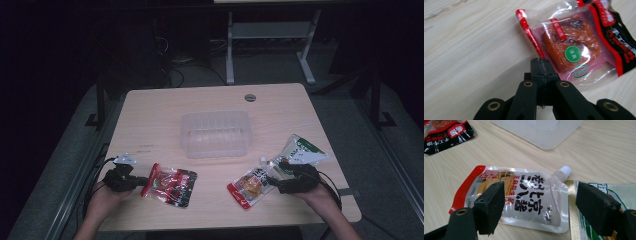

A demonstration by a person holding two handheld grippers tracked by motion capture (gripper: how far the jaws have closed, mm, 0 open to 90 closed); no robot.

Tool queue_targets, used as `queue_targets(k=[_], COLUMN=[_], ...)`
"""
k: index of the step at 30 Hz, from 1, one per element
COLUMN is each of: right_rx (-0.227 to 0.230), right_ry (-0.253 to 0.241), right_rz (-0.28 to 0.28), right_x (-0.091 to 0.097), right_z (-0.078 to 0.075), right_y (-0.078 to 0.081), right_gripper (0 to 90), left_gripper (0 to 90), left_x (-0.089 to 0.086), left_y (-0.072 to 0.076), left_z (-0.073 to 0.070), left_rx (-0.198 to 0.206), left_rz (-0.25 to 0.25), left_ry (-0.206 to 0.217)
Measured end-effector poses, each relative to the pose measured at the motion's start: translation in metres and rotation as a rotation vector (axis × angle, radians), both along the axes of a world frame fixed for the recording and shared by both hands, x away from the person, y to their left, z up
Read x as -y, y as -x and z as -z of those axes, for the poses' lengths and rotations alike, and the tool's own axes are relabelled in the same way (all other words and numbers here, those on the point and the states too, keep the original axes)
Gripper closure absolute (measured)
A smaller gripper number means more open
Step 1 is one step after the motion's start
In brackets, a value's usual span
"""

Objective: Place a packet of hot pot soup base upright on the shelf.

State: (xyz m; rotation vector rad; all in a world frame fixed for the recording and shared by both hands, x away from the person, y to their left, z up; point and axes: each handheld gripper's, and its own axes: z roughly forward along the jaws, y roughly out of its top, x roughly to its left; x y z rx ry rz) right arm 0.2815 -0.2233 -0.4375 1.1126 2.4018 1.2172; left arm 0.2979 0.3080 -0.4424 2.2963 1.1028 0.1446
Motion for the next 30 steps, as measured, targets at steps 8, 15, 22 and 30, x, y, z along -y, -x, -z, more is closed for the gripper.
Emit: queue_targets(k=[8, 15, 22, 30], right_rx=[-0.002, 0.001, -0.005, -0.004], right_ry=[0.003, 0.007, 0.004, 0.004], right_rz=[0.002, -0.004, -0.005, -0.003], right_x=[-0.001, -0.001, -0.002, -0.001], right_z=[0.000, 0.000, 0.000, 0.000], right_y=[0.000, 0.000, 0.000, 0.001], right_gripper=[23.1, 23.1, 23.1, 23.1], left_gripper=[89.8, 89.7, 89.7, 89.7], left_x=[0.019, 0.038, 0.062, 0.067], left_y=[0.001, -0.002, -0.008, -0.011], left_z=[0.002, 0.004, 0.005, -0.006], left_rx=[-0.013, -0.005, 0.014, 0.038], left_rz=[0.065, 0.120, 0.178, 0.183], left_ry=[0.011, 0.015, -0.001, 0.024])
